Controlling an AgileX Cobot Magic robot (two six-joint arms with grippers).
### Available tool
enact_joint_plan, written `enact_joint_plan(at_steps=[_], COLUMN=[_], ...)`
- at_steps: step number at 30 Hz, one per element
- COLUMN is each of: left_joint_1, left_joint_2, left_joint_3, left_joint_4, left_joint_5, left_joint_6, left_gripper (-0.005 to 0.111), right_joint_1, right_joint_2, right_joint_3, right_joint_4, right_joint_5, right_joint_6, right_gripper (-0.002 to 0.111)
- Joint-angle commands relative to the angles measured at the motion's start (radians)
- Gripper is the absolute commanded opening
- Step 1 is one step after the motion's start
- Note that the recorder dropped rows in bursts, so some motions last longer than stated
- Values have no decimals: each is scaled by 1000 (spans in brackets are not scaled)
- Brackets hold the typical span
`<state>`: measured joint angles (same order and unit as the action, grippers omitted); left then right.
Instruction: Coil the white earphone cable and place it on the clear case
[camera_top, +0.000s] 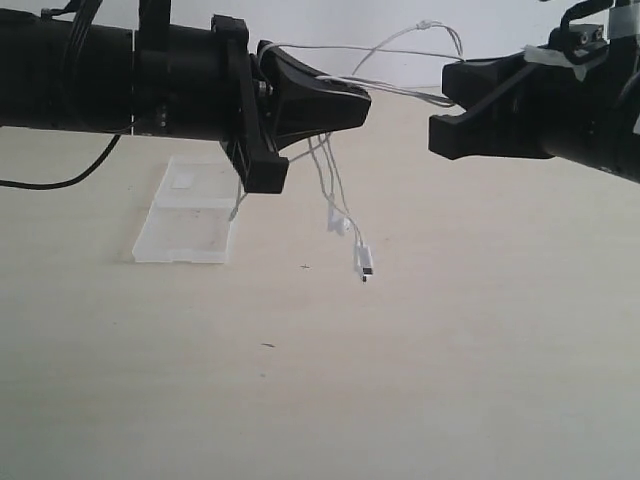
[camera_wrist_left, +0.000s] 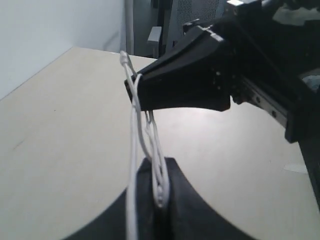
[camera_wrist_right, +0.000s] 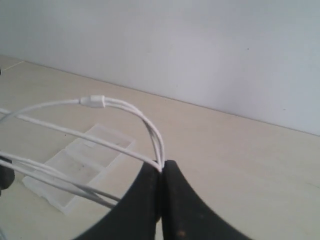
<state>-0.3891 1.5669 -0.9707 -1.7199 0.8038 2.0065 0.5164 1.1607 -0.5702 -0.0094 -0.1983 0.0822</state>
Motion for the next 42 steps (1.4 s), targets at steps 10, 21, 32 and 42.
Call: enact_joint_plan(at_steps=[10,21,32,42], left_joint_1=[11,11,11,11], left_joint_2=[-12,-12,-12,-12], left_joint_3=[-1,-9,-9,-9], left_joint_4=[-25,-25,-25,-25], left_joint_5=[28,40,28,28], left_joint_6=[4,4,6,12], left_gripper=[0,0,0,0], right_joint_1=[29,47,47,47], right_joint_2=[145,147,147,147], right_joint_3=[44,44,44,44], right_joint_4=[-97,-106,-216,-239], right_joint_5=[10,-11,62,45], right_joint_6=[2,-1,2,9], right_gripper=[0,0,0,21])
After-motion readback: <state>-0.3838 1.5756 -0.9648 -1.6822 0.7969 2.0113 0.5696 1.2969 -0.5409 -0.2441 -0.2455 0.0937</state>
